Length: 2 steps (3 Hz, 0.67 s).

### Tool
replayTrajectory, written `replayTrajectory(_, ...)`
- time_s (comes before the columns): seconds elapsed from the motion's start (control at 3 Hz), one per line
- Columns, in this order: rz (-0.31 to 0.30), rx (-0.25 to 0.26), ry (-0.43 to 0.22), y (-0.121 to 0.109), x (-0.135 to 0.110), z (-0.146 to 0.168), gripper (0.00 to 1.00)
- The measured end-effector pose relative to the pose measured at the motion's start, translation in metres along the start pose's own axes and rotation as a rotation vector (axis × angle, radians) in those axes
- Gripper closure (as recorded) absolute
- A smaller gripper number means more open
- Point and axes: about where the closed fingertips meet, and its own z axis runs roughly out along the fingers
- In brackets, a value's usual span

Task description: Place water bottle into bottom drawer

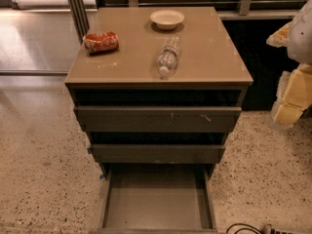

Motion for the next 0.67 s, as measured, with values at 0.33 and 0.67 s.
replayTrajectory(0.33,0.0,0.0,0.0,0.0,0.0,0.0,0.0)
replayTrajectory(0.67,-0.04,0.02,0.002,-0.0088,-0.0099,-0.0005,0.0)
